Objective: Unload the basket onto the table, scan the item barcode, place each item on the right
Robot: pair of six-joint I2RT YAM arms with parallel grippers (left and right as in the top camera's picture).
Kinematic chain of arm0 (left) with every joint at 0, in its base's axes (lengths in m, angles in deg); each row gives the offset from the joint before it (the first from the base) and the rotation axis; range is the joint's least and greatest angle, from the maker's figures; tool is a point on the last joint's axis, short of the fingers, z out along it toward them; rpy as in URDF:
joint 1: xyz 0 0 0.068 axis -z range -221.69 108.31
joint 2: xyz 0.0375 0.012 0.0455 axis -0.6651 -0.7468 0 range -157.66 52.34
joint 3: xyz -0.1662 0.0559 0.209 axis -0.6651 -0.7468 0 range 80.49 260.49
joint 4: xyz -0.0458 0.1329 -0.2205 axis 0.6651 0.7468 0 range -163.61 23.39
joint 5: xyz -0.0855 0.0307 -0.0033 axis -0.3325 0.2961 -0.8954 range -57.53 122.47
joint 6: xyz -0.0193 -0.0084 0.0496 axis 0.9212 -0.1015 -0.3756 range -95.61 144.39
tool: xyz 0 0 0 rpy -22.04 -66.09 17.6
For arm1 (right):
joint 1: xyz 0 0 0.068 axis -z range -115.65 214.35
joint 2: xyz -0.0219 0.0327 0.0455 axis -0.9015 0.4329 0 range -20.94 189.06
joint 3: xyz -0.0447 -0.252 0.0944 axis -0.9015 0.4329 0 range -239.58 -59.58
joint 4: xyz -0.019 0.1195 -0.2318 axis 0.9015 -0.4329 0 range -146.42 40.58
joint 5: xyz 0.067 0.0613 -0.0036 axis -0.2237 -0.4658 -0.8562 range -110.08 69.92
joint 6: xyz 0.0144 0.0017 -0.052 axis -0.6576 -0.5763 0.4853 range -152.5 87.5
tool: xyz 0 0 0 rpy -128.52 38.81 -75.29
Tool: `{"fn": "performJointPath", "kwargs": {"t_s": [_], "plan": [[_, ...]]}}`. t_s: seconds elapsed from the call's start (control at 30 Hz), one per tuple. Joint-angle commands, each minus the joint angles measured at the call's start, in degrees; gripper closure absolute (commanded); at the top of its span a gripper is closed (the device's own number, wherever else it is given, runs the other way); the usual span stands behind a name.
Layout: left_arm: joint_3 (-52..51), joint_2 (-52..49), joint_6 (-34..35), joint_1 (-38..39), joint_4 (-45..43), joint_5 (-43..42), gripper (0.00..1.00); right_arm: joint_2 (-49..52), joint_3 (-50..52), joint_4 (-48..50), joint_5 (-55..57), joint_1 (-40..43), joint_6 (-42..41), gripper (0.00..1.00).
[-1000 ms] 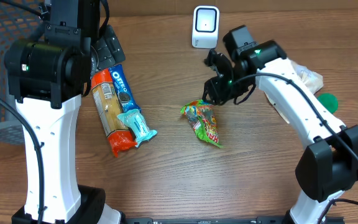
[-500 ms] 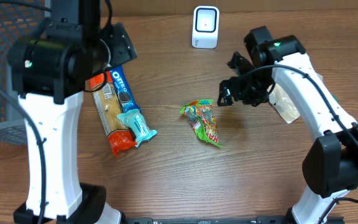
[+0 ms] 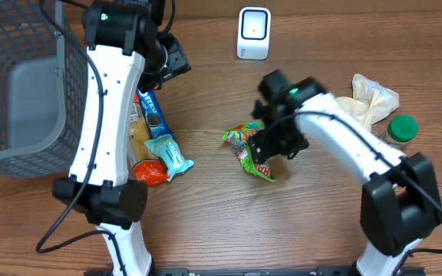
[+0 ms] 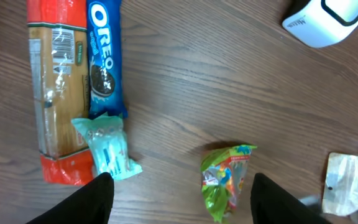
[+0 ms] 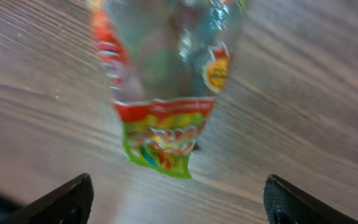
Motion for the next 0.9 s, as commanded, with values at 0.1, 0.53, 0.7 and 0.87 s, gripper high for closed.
{"fn": "performJointPath", "kwargs": {"t_s": [0.1, 0.53, 0.7, 0.87], "plan": [[0.2, -0.8, 1.4, -4.5, -1.9, -2.3, 0.36, -3.1, 2.6, 6.8, 18.7, -9.0, -2.9, 0.12], [0.2, -0.8, 1.1, -7.0, -1.2, -1.6, 0.33, -3.0, 12.7, 16.5, 26.7, -15.1, -3.8, 0.21], [0.2, -0.8, 1.1, -7.0, -1.2, -1.6, 0.33, -3.0, 14.6, 19.1, 31.5, -19.2, -3.8, 0.17], [0.2, -0.8, 1.1, -7.0, -1.0, -1.6, 0.32, -2.9, 17.5, 22.2, 32.4, -19.6, -3.8, 0.16]]}}
